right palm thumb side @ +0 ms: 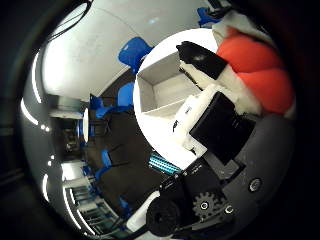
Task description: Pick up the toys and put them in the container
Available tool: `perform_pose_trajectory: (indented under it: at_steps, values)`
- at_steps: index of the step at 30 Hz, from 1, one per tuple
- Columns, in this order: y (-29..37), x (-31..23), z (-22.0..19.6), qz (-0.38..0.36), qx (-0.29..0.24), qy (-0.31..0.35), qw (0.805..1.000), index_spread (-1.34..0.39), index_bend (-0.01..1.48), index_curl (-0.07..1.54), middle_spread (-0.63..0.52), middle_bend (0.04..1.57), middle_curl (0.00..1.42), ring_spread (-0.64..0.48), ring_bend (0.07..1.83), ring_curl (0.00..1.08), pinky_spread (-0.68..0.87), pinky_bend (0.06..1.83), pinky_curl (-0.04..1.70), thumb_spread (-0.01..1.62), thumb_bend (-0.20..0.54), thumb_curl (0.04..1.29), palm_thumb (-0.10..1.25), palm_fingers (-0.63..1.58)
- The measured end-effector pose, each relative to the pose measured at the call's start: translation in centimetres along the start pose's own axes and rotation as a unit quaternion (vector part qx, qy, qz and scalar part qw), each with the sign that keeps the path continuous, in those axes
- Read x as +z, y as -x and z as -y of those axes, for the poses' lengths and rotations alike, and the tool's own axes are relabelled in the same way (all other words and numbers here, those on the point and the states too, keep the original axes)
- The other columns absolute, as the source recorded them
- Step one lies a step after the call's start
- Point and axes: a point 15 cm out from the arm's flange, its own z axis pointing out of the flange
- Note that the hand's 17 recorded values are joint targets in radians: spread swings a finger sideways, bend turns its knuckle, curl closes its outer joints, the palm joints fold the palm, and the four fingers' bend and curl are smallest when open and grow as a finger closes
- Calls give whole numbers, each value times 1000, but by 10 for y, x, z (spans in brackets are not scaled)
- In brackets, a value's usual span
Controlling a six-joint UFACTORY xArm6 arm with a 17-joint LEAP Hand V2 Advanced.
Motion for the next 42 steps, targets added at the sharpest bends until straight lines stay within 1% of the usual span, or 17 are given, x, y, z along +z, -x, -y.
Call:
perform_pose_trajectory:
  at_steps: [6, 12, 14, 17, 18, 19, 20, 21, 22, 23, 24, 26, 28, 30, 33, 37, 42]
  values:
    - [43, 10, 45, 13, -7, -18, 1000, -226, 1137, 710, -166, 1303, 822, -288, 1248, 917, -224, 1174, 1149, 1194, -11, 494, 966, 1069]
    - [64, 16, 103, 27, -1, -84, 996, -219, 1113, 721, -167, 1299, 823, -292, 1237, 933, -233, 1156, 1180, 1200, -12, 500, 969, 1068]
    - [67, 27, 116, 31, 0, -88, 996, -219, 1108, 723, -168, 1296, 824, -292, 1229, 935, -233, 1152, 1183, 1202, -12, 501, 968, 1070]
    - [70, 45, 124, 33, 1, -75, 997, -218, 1061, 718, -167, 1260, 812, -286, 1212, 912, -249, 1124, 1137, 1223, -18, 486, 927, 1086]
    - [70, 51, 124, 33, 2, -69, 997, -218, 1008, 707, -163, 1242, 797, -280, 1211, 884, -268, 1088, 1090, 1233, -18, 481, 909, 1114]
    - [71, 55, 125, 33, 2, -64, 997, -231, 841, 671, -165, 1206, 758, -274, 1208, 822, -326, 1027, 998, 1242, -25, 466, 869, 1094]
    - [71, 59, 125, 33, 2, -60, 998, -242, 765, 656, -167, 1180, 740, -273, 1204, 799, -356, 1010, 966, 1240, -31, 458, 845, 1062]
    - [71, 63, 124, 33, 2, -52, 998, -270, 588, 624, -178, 1120, 710, -277, 1188, 759, -429, 991, 908, 1235, -39, 446, 787, 945]
    - [70, 66, 122, 33, 1, -45, 998, -311, 427, 597, -199, 992, 671, -280, 1173, 737, -476, 1018, 883, 1230, -44, 429, 715, 696]
    - [70, 68, 119, 32, -1, -38, 999, -359, 344, 552, -212, 897, 633, -273, 1110, 696, -443, 973, 859, 1225, -38, 414, 674, 490]
    - [70, 71, 114, 32, -3, -28, 999, -396, 325, 526, -208, 813, 598, -246, 1050, 667, -370, 906, 856, 1217, -35, 401, 638, 311]
    - [69, 76, 106, 31, -7, -9, 999, -426, 296, 484, -164, 650, 527, -154, 910, 597, -192, 880, 846, 1199, -36, 381, 591, 110]
    - [63, 79, 102, 30, -16, 4, 999, -443, 282, 445, -98, 531, 459, -15, 773, 510, 65, 857, 808, 1179, -30, 362, 547, 59]
    - [56, 80, 101, 29, -19, 6, 999, -442, 252, 418, -43, 454, 414, 92, 668, 438, 264, 827, 754, 1167, -29, 344, 512, 30]
    - [49, 78, 100, 28, -24, 4, 999, -444, 196, 386, -13, 442, 389, 164, 557, 365, 429, 741, 667, 1148, -31, 318, 454, 45]
    - [33, 68, 94, 29, -26, -1, 999, -441, 166, 349, -4, 418, 367, 195, 483, 315, 516, 654, 572, 1134, -26, 297, 415, 73]
    - [-3, 58, 78, 24, -8, 3, 1000, -423, 156, 305, -2, 382, 349, 205, 438, 278, 542, 633, 502, 1117, -22, 284, 395, 109]
